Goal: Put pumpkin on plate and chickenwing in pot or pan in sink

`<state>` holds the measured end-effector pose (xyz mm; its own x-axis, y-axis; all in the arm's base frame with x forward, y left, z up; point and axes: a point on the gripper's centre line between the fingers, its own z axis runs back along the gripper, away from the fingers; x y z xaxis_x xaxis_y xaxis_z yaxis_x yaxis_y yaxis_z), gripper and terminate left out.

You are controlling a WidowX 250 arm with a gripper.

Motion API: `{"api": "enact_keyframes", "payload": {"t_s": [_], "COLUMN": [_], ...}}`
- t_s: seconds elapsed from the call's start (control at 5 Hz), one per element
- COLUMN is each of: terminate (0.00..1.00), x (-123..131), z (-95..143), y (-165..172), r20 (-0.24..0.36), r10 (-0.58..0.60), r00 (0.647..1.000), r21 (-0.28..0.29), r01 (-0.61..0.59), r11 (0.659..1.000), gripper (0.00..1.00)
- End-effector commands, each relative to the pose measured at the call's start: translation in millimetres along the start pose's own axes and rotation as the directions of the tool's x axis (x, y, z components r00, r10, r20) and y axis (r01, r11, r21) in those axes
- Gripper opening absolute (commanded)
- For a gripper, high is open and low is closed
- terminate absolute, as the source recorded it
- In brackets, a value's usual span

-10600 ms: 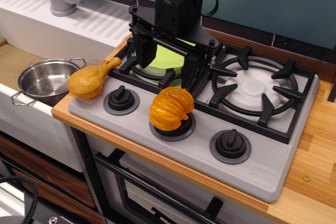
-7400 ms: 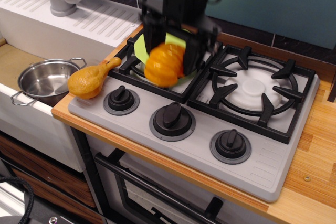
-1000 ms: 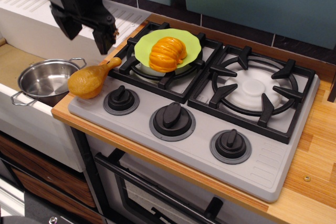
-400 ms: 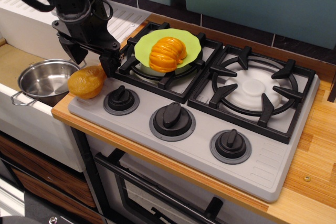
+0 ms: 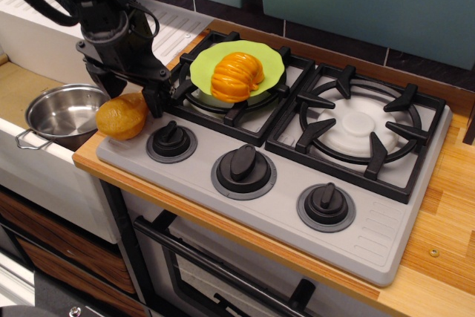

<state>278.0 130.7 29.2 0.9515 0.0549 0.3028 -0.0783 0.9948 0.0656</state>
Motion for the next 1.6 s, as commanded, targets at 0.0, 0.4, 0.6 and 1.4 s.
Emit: {"api": "enact_keyframes", "payload": {"t_s": [0.0,0.4,0.6,1.4], "terminate": [0.0,0.0,0.0,0.0], "x": [6,12,13,21], "z": [-2,2,5,64], "y": [-2,-6,-7,10], "r20": [0.029,-0.018,-0.026,-0.113], "r10": [0.003,0.024,0.031,0.016], "r00": [1.0,1.0,0.999,0.993], "r21": [-0.002,-0.029,-0.026,-0.011], "r01": [-0.003,-0.024,-0.031,-0.017], "r11": [1.0,0.999,0.999,1.0], "gripper": [1.0,0.0,0.0,0.0]}}
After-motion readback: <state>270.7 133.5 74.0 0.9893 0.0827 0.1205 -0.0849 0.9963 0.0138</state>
